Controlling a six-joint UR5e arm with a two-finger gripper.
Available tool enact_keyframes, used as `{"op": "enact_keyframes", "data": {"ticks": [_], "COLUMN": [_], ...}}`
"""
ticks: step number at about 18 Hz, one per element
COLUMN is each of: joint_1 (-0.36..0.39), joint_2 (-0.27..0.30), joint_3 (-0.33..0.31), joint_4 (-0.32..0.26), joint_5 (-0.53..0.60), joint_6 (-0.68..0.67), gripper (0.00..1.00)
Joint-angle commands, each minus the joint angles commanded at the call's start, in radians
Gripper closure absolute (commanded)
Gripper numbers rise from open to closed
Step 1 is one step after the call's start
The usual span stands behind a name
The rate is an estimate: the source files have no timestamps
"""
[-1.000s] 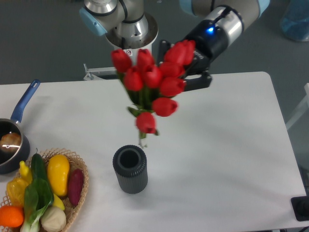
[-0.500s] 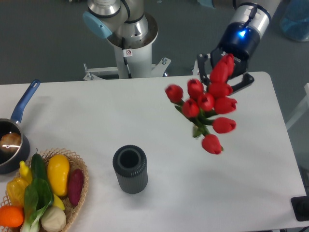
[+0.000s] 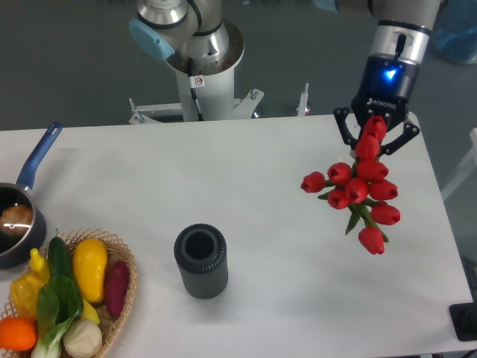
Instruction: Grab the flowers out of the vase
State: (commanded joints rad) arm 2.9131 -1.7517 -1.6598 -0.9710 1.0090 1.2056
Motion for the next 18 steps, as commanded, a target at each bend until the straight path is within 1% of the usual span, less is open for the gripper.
{"op": "enact_keyframes", "data": {"ticks": [3,5,6,8,13,15,17,18], "joint_1": [-0.060,-0.098,-0.124,-0.146,-0.147,-0.147,-0.152,-0.164], "joint_2": [-0.025,-0.054,-0.069,-0.083,-0.088,-0.085,-0.083,-0.084], "joint_3": [0.008,0.043,0.055,0.077,0.098,0.113,0.130,0.132], "joint_4": [0.002,-0.003,-0.008,-0.015,-0.024,-0.076,-0.148,-0.167], "joint_5": [0.164,0.294,0.336,0.379,0.398,0.424,0.495,0.529], "joint_6": [0.005,0.008,0.008,0.008,0.015,0.058,0.095,0.100], "gripper": [1.00,1.00,0.99,0.99,0.97,0.97,0.97,0.97]}}
